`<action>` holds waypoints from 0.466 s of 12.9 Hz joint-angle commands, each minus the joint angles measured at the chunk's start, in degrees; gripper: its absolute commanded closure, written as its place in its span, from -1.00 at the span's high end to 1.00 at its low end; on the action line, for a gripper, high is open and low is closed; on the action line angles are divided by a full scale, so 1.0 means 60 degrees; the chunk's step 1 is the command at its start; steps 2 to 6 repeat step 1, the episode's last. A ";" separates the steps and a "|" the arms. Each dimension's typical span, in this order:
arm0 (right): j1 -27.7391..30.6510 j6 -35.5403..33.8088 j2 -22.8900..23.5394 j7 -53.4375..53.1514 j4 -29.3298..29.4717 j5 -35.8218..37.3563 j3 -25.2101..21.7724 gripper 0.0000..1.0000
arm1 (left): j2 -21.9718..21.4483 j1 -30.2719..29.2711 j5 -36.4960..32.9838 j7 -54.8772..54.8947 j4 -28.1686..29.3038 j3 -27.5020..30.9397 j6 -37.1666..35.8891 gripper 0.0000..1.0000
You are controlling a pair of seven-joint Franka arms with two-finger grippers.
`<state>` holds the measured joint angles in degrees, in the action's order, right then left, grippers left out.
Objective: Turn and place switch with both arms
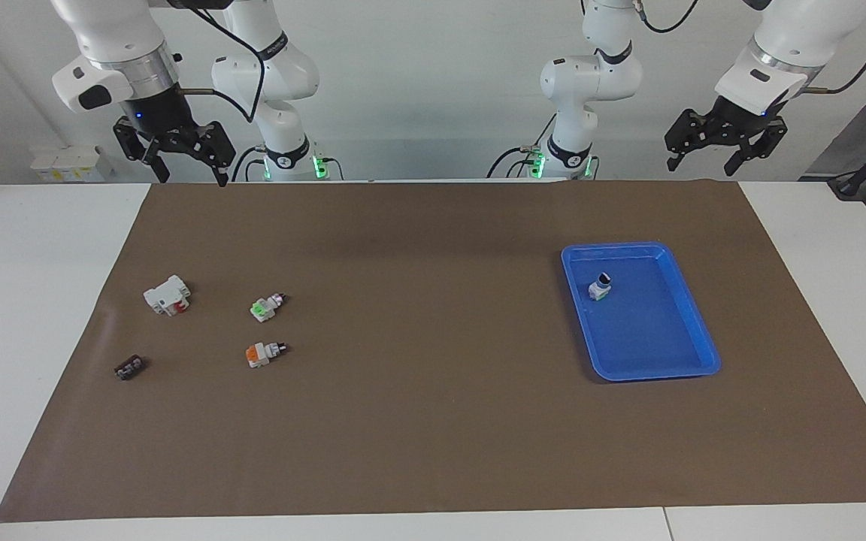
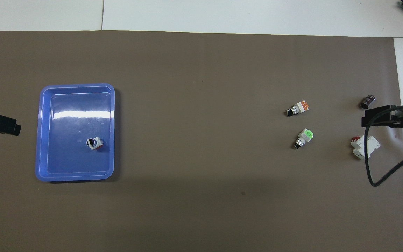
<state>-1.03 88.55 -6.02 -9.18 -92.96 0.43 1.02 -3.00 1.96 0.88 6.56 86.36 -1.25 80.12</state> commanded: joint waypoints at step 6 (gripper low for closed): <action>0.0025 -0.0111 -0.0110 0.0226 -0.0034 0.0016 -0.0009 1.00 | -0.0042 0.0024 -0.0278 -0.0083 -0.0126 0.0018 -0.0229 1.00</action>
